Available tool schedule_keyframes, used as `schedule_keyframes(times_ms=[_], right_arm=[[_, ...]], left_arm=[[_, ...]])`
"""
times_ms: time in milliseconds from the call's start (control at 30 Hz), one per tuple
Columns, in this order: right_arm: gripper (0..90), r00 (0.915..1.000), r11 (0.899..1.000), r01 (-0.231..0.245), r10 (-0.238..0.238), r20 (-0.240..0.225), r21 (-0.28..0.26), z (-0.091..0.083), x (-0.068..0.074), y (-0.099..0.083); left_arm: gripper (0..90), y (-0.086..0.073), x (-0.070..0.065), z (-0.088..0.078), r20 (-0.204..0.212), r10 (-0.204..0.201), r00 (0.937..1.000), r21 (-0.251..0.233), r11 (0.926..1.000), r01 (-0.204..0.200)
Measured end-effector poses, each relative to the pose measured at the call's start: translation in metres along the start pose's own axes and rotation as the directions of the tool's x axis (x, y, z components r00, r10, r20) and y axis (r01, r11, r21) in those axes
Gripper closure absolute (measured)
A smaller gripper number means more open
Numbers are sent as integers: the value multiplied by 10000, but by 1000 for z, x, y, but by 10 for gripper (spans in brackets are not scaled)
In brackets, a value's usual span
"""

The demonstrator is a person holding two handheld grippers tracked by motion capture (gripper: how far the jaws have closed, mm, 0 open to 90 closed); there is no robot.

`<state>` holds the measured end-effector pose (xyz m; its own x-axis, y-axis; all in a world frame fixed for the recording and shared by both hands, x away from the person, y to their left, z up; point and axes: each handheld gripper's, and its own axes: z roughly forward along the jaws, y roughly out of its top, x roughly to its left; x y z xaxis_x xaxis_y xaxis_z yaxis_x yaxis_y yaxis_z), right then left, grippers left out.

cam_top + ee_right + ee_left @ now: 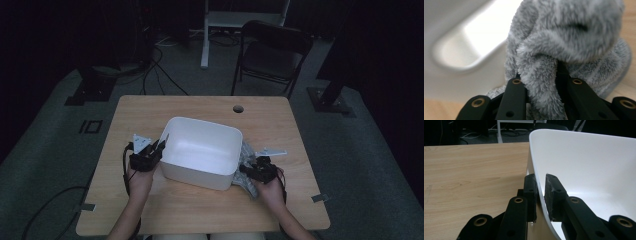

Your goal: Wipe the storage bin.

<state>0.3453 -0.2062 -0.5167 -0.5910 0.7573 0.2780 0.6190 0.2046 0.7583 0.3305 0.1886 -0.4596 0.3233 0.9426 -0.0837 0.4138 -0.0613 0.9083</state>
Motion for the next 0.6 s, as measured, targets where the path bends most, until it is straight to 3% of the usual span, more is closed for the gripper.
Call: schedule_keyframes(times_ms=[100, 200, 233, 333, 500, 600], right_arm=[[772, 9994, 9984, 338, -342, -79, -442, -24, 9, 2], [771, 9990, 9976, 386, -398, -196, -576, -31, 11, 2], [771, 9964, 9937, 659, -705, -481, -909, -51, 21, 2], [770, 9919, 9885, 789, -908, -887, -1293, -69, 31, 0], [769, 9852, 9833, 723, -965, -1416, -1671, -80, 42, 1], [769, 9838, 9826, 979, -1195, -1335, -1578, -74, 49, 3]], left_arm=[[796, 0, 0, 0, -33, -35, 10000, -34, 10000, 35], [797, 0, 0, 0, -56, -45, 10000, -50, 10000, 44], [797, 0, -1, 0, -61, -49, 10000, -57, 10000, 48], [798, 0, -1, 0, -61, -22, 10000, -49, 10000, 22], [799, 0, -1, 0, -67, -10, 10000, -41, 10000, 9], [799, 0, -1, 0, -14, -3, 10000, -18, 10000, 3]])
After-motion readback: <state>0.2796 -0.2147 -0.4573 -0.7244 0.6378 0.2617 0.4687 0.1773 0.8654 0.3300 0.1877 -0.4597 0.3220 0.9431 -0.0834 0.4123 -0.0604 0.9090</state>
